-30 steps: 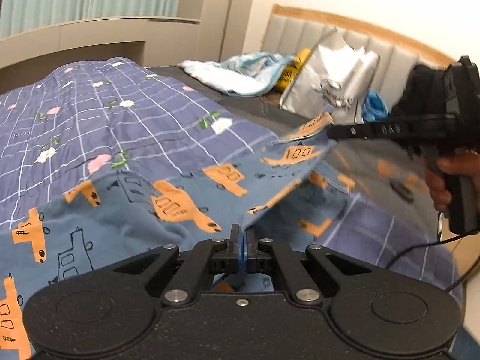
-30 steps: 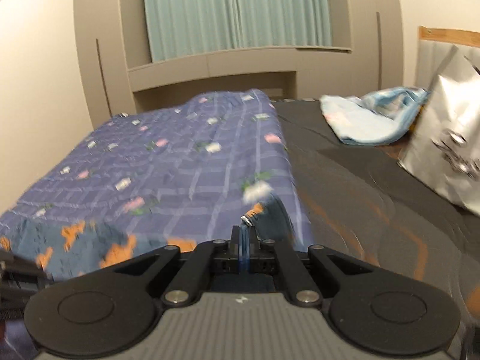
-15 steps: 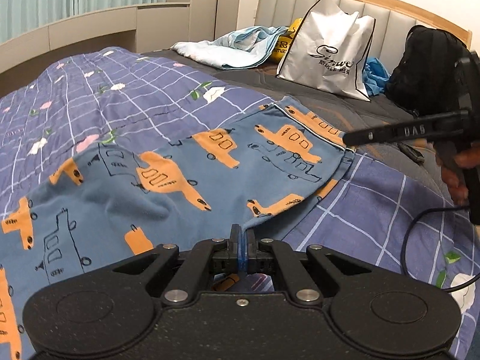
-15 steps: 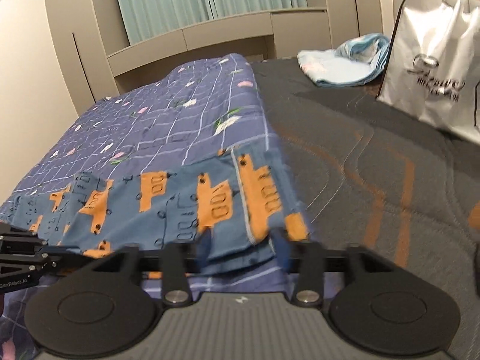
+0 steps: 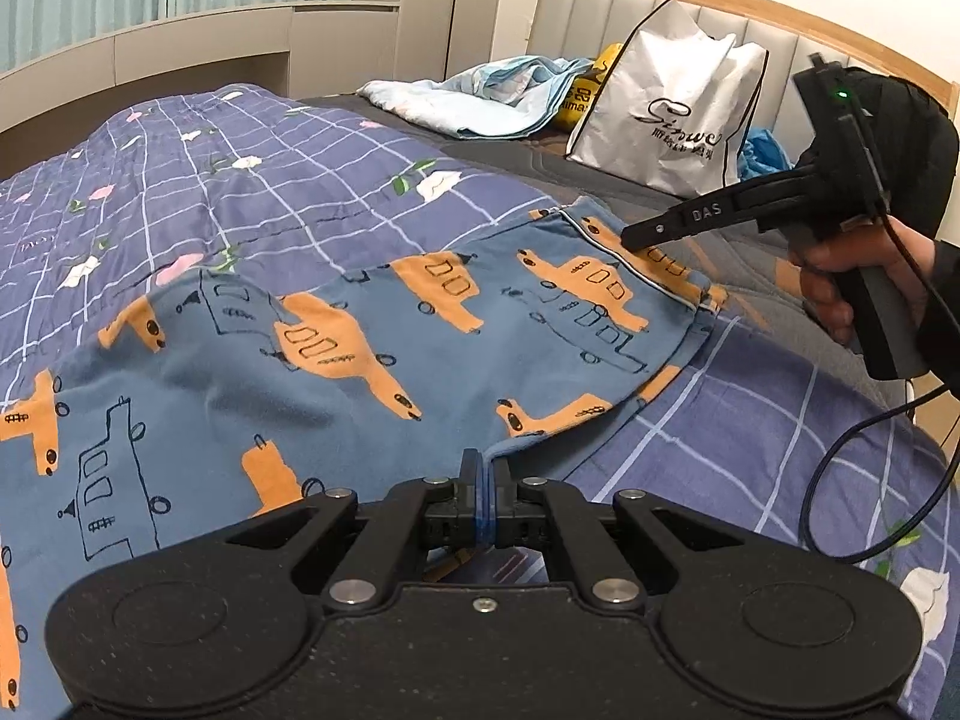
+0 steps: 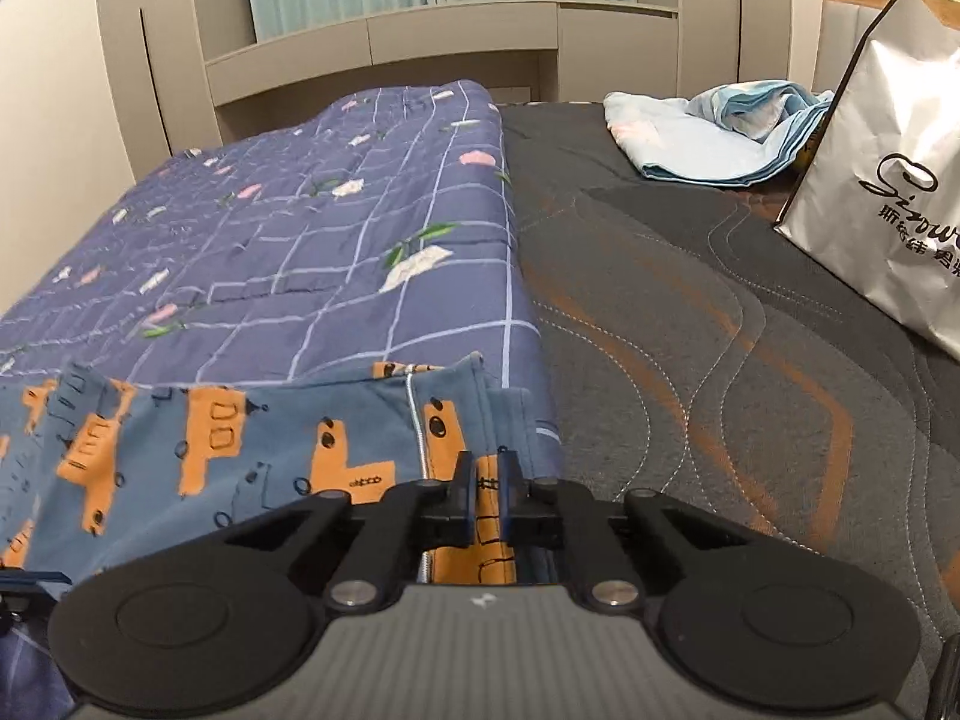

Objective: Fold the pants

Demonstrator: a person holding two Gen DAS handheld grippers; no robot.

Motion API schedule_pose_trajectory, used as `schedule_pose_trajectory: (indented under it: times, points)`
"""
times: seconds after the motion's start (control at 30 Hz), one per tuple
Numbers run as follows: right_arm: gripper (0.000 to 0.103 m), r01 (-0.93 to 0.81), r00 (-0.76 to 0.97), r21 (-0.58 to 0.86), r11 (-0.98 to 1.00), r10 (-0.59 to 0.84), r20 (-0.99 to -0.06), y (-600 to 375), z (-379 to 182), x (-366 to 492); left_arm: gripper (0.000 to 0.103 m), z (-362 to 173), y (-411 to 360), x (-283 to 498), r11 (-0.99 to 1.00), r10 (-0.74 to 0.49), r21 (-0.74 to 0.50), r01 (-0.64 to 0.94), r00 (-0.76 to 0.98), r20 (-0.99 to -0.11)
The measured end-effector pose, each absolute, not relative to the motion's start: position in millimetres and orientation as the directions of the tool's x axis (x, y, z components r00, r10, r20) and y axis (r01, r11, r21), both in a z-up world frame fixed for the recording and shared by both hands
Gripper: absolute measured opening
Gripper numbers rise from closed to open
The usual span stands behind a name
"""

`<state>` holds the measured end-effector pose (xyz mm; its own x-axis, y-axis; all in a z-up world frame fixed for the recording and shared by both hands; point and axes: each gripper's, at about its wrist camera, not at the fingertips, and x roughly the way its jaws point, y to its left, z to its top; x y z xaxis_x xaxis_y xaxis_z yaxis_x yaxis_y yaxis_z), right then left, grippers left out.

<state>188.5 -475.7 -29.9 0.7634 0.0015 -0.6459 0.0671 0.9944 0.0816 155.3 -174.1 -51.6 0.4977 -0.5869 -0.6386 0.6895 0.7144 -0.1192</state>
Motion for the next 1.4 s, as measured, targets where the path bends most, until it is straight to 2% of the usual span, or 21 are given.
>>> schedule_pose_trajectory:
  times: [0.17,0.3,0.33,0.4,0.43,0.47,0.5,0.53,0.57,0.6,0.7,0.83,1.0,1.13,1.27,1.4]
  points:
    - [0.005,0.086,0.787,0.050,0.995,-0.036,-0.616,-481,-15,173,0.001,-46,-180,154,0.705,-0.598,-0.112,0.700,0.502,-0.625]
    - [0.007,0.079,0.746,0.049,0.996,-0.026,-0.666,-481,-29,182,0.004,-57,-183,157,0.710,-0.582,-0.122,0.693,0.481,-0.656]
    - [0.012,0.081,0.741,0.040,0.996,-0.034,-0.670,-480,-33,182,0.005,-58,-182,157,0.709,-0.584,-0.128,0.693,0.476,-0.658]
    - [0.018,0.093,0.746,0.029,0.995,-0.050,-0.664,-479,-36,180,0.020,-58,-179,156,0.715,-0.586,-0.141,0.685,0.477,-0.655]
    - [0.028,0.100,0.751,0.028,0.995,-0.057,-0.658,-478,-35,178,0.026,-56,-177,156,0.717,-0.589,-0.151,0.680,0.476,-0.653]
    - [0.037,0.101,0.758,0.025,0.995,-0.061,-0.650,-476,-33,175,0.042,-53,-175,156,0.720,-0.593,-0.163,0.674,0.476,-0.650]
    - [0.062,0.100,0.765,0.017,0.995,-0.066,-0.640,-474,-31,172,0.061,-49,-172,156,0.730,-0.590,-0.167,0.663,0.487,-0.644]
    - [0.078,0.097,0.777,-0.003,0.995,-0.078,-0.624,-470,-29,167,0.070,-45,-168,156,0.742,-0.582,-0.165,0.649,0.503,-0.639]
    - [0.083,0.090,0.788,-0.022,0.996,-0.085,-0.610,-465,-27,163,0.084,-40,-164,155,0.754,-0.574,-0.161,0.636,0.520,-0.633]
    - [0.091,0.079,0.794,-0.035,0.996,-0.084,-0.602,-461,-25,161,0.092,-34,-158,154,0.771,-0.559,-0.149,0.620,0.545,-0.624]
    - [0.103,0.026,0.795,-0.061,0.998,-0.058,-0.604,-444,-29,157,0.100,-16,-140,153,0.832,-0.468,-0.082,0.548,0.616,-0.633]
    - [0.103,-0.024,0.768,-0.060,0.998,-0.020,-0.641,-421,-39,159,0.102,2,-101,154,0.919,-0.295,-0.011,0.394,0.670,-0.682]
    - [0.103,-0.108,0.797,-0.090,0.990,0.033,-0.604,-378,-29,160,0.102,9,-13,148,0.983,-0.125,0.004,0.184,0.682,-0.721]
    - [0.103,-0.259,0.789,-0.083,0.962,0.161,-0.593,-336,-15,186,0.102,3,53,149,0.998,0.021,0.055,0.028,0.682,-0.731]
    - [0.103,-0.392,0.739,-0.038,0.919,0.290,-0.608,-288,-8,237,0.102,-3,93,163,0.989,0.145,0.112,-0.093,0.700,-0.700]
    - [0.103,-0.503,0.665,-0.003,0.865,0.384,-0.641,-237,-9,292,0.102,-14,109,182,0.982,0.191,0.117,-0.151,0.730,-0.657]
